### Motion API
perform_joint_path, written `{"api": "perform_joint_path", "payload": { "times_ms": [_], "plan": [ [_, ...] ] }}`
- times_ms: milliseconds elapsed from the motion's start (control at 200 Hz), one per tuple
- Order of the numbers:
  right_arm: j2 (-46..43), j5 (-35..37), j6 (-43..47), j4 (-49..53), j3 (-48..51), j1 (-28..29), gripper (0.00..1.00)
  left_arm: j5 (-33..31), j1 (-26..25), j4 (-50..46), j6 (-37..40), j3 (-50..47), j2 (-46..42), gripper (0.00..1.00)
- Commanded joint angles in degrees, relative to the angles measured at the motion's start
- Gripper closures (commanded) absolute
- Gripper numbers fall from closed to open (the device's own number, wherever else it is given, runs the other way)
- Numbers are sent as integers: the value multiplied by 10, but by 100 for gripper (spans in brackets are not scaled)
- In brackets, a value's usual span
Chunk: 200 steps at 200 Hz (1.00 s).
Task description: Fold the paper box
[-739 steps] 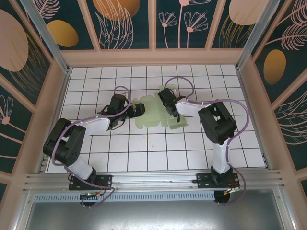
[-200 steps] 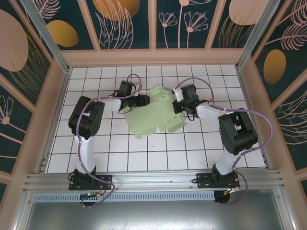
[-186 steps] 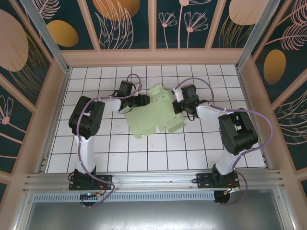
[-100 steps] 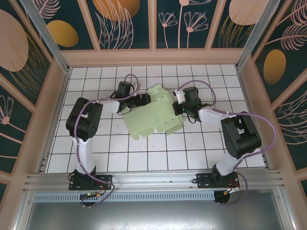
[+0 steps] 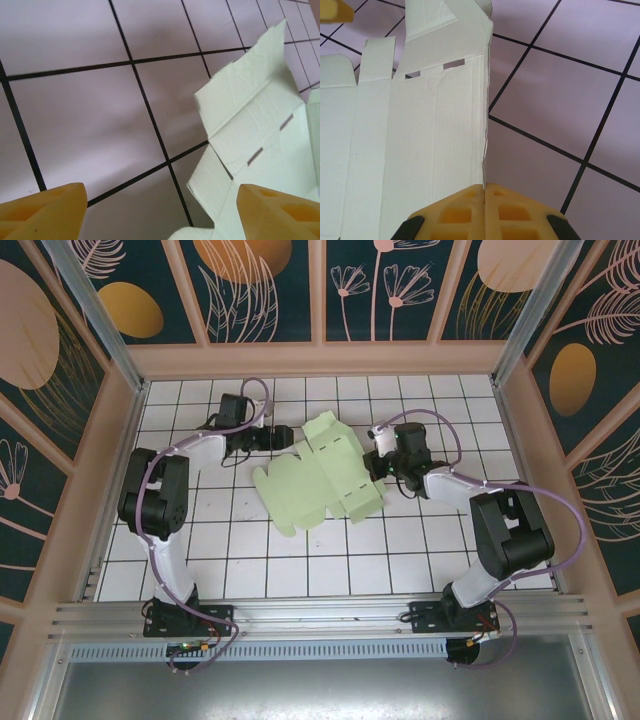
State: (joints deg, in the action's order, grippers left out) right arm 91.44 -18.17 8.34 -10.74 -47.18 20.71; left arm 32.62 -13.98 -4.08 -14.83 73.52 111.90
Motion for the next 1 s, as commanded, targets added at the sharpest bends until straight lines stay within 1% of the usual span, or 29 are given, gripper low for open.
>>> {"api": "perform_joint_path", "payload": {
  "times_ms": [0,45,170,320,365,400,531,631,786,896,996],
  "plan": [
    [-14,-27,16,-20,3,-2,100,78,-6,-88,84,37,25,25],
    [-14,-31,20,-22,4,-2,100,93,-6,-100,92,50,38,26],
    [-16,-37,26,-21,4,-2,100,80,-6,-131,101,90,77,31],
    [-14,-39,23,-21,2,-3,100,122,-6,-133,100,113,103,44],
    [-14,-37,23,-21,2,-3,100,131,-6,-128,99,111,104,51],
    [-14,-36,23,-21,2,-2,100,142,-6,-123,99,110,103,55],
    [-11,-34,23,-17,0,-2,100,185,-6,-106,97,99,99,64],
    [-8,-32,21,-17,-1,-2,100,186,-5,-102,97,93,97,75],
    [-1,-29,20,-15,-6,-3,100,188,-6,-93,94,85,94,86],
    [4,-15,18,-8,-14,-1,100,181,-5,-81,94,76,85,88],
    [9,0,13,-2,-21,2,100,166,-6,-51,91,55,68,91]
  ]
}}
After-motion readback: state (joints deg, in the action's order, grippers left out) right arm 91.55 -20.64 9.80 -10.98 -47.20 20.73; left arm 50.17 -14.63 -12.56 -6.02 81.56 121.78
